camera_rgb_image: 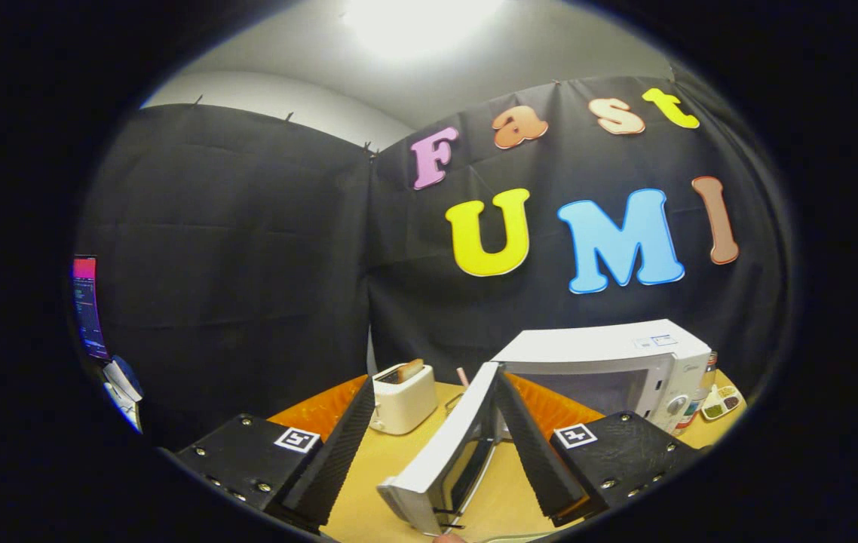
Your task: Open the microwave, put the food inside, and close the microwave door.
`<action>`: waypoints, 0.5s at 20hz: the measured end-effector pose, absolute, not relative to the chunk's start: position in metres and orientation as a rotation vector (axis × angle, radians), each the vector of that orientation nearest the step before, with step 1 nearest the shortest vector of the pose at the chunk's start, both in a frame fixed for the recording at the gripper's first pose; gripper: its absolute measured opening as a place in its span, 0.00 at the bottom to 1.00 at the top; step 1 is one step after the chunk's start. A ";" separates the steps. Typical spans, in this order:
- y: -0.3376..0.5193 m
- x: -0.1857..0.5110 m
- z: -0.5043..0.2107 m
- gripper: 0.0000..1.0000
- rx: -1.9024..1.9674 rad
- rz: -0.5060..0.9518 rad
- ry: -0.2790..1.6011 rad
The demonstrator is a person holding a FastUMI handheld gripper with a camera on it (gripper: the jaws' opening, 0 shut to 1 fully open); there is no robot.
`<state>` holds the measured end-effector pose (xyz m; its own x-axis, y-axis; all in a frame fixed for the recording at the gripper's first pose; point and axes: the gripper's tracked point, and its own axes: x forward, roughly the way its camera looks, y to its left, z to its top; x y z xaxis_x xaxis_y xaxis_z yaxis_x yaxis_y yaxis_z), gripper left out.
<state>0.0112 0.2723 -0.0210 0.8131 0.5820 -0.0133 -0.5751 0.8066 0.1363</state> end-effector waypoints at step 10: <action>0.357 -0.046 -0.090 0.88 0.095 0.840 0.201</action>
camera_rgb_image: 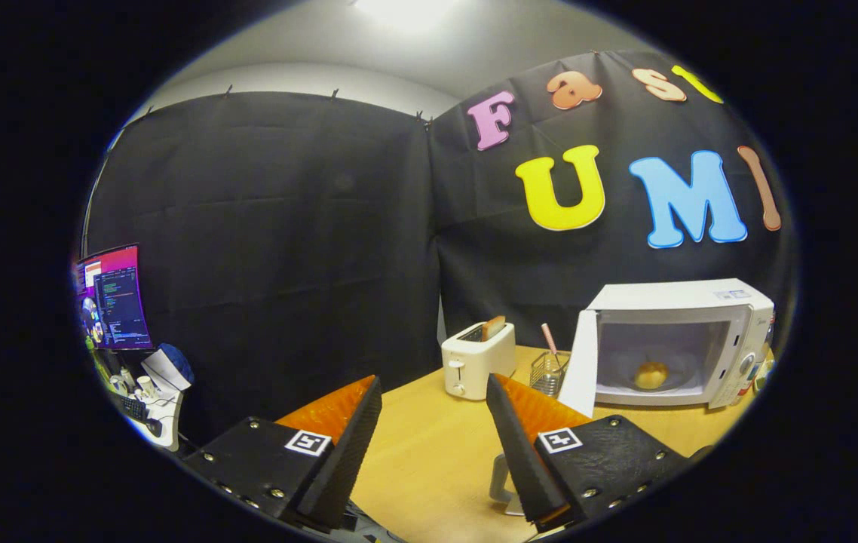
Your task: Open the microwave, put the food inside, and close the microwave door.
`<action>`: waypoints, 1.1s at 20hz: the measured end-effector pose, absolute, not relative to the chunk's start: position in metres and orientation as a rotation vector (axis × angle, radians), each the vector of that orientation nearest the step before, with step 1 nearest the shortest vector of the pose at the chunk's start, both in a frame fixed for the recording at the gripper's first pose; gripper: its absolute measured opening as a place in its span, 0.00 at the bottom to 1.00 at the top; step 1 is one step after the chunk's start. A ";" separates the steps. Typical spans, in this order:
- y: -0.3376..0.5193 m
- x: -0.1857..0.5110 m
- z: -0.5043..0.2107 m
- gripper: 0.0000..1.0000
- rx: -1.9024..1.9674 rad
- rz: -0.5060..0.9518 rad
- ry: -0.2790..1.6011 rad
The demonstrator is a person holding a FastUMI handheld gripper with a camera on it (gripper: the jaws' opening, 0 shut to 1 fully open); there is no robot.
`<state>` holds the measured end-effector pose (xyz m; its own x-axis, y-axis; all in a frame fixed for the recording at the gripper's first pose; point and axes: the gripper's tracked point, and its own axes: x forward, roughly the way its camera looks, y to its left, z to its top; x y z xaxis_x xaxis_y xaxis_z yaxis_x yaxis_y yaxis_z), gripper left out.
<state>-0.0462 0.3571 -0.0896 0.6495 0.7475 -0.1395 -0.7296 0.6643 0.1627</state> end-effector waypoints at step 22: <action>0.250 -0.001 -0.194 0.01 -0.056 0.556 0.408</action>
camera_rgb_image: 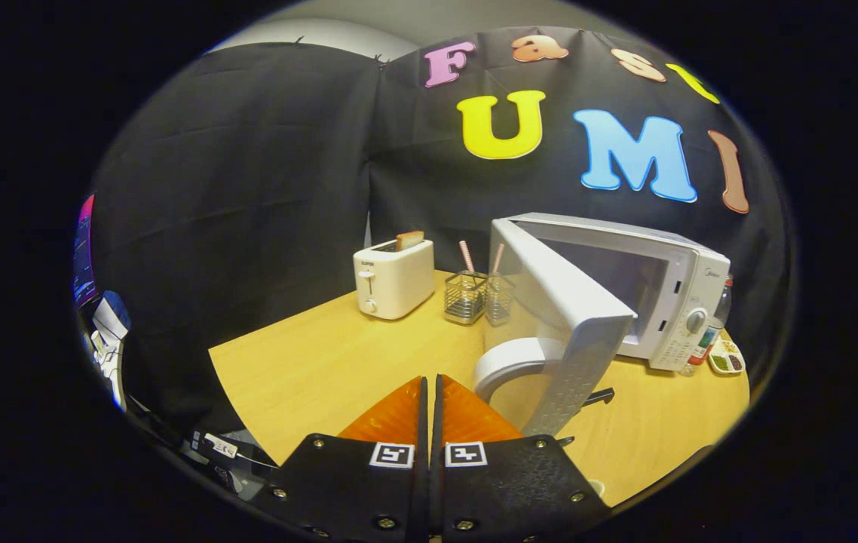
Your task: Open the microwave, put the food inside, and close the microwave door.
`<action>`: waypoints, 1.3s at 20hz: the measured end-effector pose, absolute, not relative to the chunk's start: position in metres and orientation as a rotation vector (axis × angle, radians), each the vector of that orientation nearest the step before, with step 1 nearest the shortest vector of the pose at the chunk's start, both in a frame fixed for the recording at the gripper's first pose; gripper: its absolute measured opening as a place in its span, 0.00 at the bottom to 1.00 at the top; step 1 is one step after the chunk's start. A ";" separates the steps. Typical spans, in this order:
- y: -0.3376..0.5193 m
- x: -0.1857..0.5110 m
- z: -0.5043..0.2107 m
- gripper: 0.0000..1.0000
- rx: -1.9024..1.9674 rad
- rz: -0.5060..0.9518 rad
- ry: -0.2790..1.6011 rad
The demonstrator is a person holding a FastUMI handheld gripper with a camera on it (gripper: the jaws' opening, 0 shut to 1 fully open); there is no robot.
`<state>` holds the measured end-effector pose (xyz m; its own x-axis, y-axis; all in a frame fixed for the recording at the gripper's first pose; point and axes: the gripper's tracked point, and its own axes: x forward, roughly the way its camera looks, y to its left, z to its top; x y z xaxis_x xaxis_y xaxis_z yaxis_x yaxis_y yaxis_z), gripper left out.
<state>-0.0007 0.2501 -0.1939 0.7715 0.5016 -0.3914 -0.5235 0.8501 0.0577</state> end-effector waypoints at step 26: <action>0.088 0.160 -0.207 0.01 -0.026 0.175 0.432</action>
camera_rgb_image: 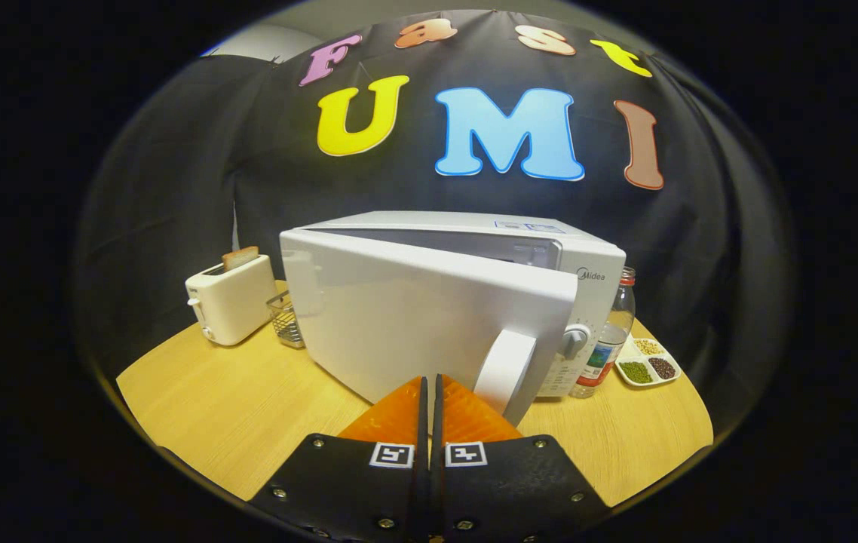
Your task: Open the microwave, put the food inside, and close the microwave door.
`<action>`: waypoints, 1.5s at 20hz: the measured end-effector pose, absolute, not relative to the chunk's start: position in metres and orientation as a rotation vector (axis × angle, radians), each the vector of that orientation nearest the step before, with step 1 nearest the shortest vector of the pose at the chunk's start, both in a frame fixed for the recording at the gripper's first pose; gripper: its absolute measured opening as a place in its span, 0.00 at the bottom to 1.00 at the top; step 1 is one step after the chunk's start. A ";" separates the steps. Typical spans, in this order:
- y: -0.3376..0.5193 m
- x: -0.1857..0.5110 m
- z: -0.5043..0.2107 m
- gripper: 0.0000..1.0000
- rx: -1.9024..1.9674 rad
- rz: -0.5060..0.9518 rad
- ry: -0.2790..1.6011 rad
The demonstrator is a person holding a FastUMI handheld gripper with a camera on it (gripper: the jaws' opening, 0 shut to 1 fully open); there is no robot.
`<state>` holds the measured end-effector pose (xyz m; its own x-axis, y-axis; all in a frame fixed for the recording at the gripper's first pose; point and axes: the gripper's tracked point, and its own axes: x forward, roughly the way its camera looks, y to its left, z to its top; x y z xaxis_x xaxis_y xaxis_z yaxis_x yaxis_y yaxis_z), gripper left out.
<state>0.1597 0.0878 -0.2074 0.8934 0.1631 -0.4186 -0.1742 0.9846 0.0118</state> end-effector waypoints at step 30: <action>0.059 0.194 -0.147 0.01 0.054 0.039 0.346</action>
<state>0.1942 0.0589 -0.1465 0.9399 0.0472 -0.3381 -0.0288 0.9978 0.0592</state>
